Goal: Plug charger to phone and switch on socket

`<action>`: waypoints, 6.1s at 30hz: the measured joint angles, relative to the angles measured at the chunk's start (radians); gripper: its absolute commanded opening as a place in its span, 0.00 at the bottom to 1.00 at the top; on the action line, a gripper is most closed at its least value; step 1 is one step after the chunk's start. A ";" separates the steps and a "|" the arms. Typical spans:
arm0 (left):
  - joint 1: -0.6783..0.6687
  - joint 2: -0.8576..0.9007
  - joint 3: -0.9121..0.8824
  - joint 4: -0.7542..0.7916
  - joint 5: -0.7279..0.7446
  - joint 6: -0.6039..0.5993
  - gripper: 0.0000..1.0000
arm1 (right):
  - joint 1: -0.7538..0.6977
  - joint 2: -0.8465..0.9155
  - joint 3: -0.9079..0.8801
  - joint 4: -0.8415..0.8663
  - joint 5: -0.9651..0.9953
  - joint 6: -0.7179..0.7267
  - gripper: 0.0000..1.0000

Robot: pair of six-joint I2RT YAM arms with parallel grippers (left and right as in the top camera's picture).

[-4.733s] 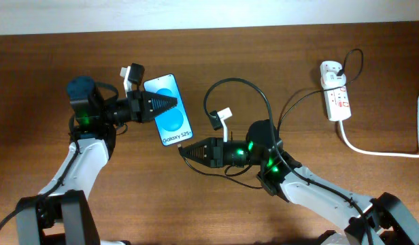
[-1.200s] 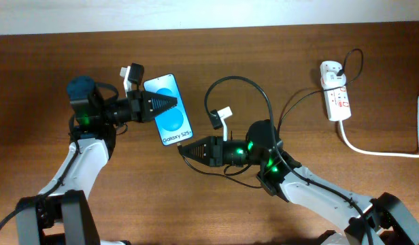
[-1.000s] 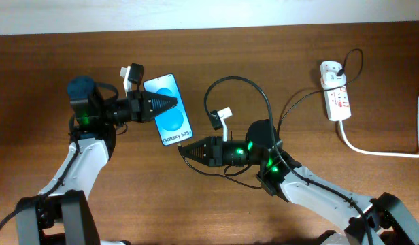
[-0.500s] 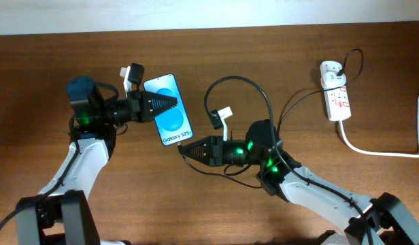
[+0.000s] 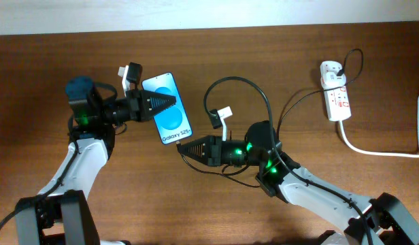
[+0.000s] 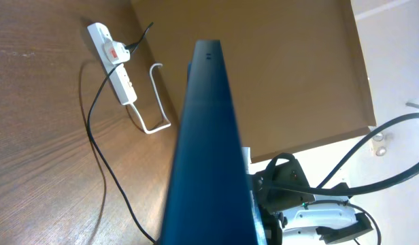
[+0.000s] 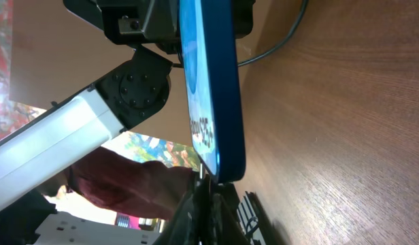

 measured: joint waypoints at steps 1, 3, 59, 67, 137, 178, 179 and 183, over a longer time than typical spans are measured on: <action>0.001 0.000 0.000 0.000 0.003 0.000 0.00 | 0.000 0.000 0.000 0.000 -0.003 -0.003 0.04; 0.001 0.000 0.000 0.003 0.010 0.000 0.00 | 0.000 0.000 0.000 0.006 -0.014 -0.006 0.04; 0.000 0.000 -0.004 -0.009 0.031 -0.016 0.00 | 0.266 0.041 0.029 -1.132 0.888 -1.062 0.57; 0.180 0.000 -0.004 -0.010 0.036 -0.042 0.00 | 0.272 0.124 0.079 -1.063 0.909 -1.057 0.34; 0.044 0.000 -0.009 -0.076 0.076 -0.041 0.00 | 0.004 -0.885 0.239 -1.566 0.126 -0.505 0.04; -0.018 0.000 -0.010 -0.076 0.075 -0.026 0.00 | 0.003 -0.459 -0.042 -0.673 -0.127 -0.281 0.04; -0.018 0.000 -0.010 -0.076 0.075 -0.026 0.00 | 0.003 -0.452 -0.042 -0.662 -0.137 -0.280 0.04; -0.018 0.000 -0.010 -0.076 0.076 -0.026 0.00 | 0.003 -0.443 -0.043 -0.562 -0.169 -0.275 0.04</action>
